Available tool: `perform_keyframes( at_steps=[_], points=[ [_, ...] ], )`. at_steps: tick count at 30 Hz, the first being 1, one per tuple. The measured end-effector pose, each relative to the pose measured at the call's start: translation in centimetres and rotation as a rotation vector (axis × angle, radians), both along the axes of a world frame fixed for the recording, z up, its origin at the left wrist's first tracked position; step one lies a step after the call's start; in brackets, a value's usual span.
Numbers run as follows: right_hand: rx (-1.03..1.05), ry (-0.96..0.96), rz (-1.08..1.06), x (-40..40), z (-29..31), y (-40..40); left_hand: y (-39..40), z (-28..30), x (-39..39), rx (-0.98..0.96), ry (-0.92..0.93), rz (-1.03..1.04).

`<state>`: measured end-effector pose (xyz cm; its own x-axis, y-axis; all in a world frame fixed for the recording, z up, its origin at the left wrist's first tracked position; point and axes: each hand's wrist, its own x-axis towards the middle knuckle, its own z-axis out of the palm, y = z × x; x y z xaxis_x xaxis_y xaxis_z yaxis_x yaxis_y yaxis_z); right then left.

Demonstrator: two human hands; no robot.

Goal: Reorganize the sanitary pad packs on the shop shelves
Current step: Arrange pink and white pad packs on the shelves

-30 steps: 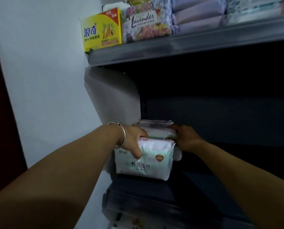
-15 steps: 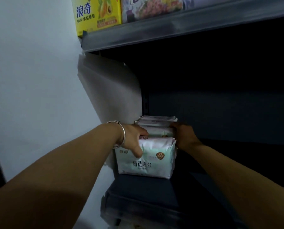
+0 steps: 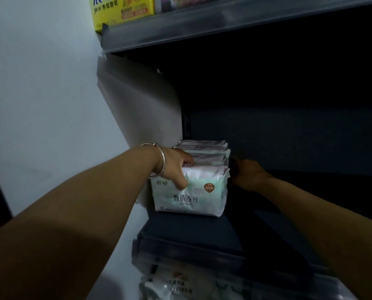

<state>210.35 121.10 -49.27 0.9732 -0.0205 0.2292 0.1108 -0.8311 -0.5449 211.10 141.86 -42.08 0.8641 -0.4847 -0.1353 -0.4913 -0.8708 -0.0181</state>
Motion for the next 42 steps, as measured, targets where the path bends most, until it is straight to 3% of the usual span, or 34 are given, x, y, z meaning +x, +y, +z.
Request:
perform_keyframes(
  at_steps=[5, 10, 14, 21, 27, 33, 42],
  points=[
    [-0.078, 0.038, -0.041, -0.4, -0.3, -0.6, -1.4, -0.4, 0.5, -0.001, -0.014, -0.029],
    [-0.201, 0.079, -0.106, -0.8, -0.9, -1.5, -2.2, -1.5, 1.3, -0.133, -0.070, -0.075],
    [-0.245, 0.094, -0.145, -2.3, -0.8, -2.3, -1.6, -2.4, 0.7, -0.089, -0.170, -0.058],
    [-0.257, -0.056, -0.083, -8.0, -0.4, -1.2, -0.1, -4.4, -4.9, -0.206, -0.355, 0.008],
    [-0.269, -0.201, 0.053, -14.8, -2.7, 1.6, 1.6, -8.3, -13.2, -0.236, -0.285, -0.052],
    [-0.410, -0.247, 0.187, -22.7, -8.6, 4.6, 4.0, -15.5, -21.1, -0.172, -0.161, -0.040],
    [-0.422, 0.153, 0.283, -26.9, -25.9, 7.1, 7.1, -31.3, -25.7, -0.025, 0.134, 0.018]
  ],
)
